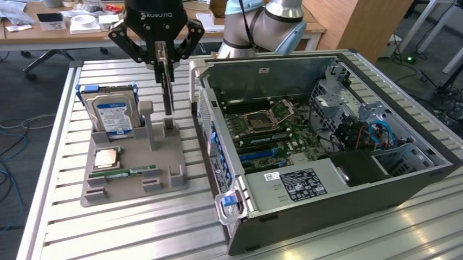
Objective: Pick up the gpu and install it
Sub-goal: 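Pick up the gpu and move the gpu toward the slot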
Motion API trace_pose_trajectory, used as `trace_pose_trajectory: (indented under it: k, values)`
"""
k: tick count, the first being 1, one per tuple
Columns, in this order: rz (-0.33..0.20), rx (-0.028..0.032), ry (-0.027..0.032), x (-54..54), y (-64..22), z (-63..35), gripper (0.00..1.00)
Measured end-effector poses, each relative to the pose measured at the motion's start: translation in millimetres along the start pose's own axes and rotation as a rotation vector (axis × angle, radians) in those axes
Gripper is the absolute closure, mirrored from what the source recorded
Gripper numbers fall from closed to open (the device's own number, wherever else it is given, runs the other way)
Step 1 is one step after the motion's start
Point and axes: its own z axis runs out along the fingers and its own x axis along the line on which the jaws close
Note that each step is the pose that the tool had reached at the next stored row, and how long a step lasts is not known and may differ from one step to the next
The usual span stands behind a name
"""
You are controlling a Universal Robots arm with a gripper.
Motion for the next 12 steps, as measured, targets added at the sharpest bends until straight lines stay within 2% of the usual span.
trace_pose_trajectory:
  k: [12]
  values:
    - [0.000, 0.0000, 0.0001, -2.0, 0.0, -0.5, 0.74]
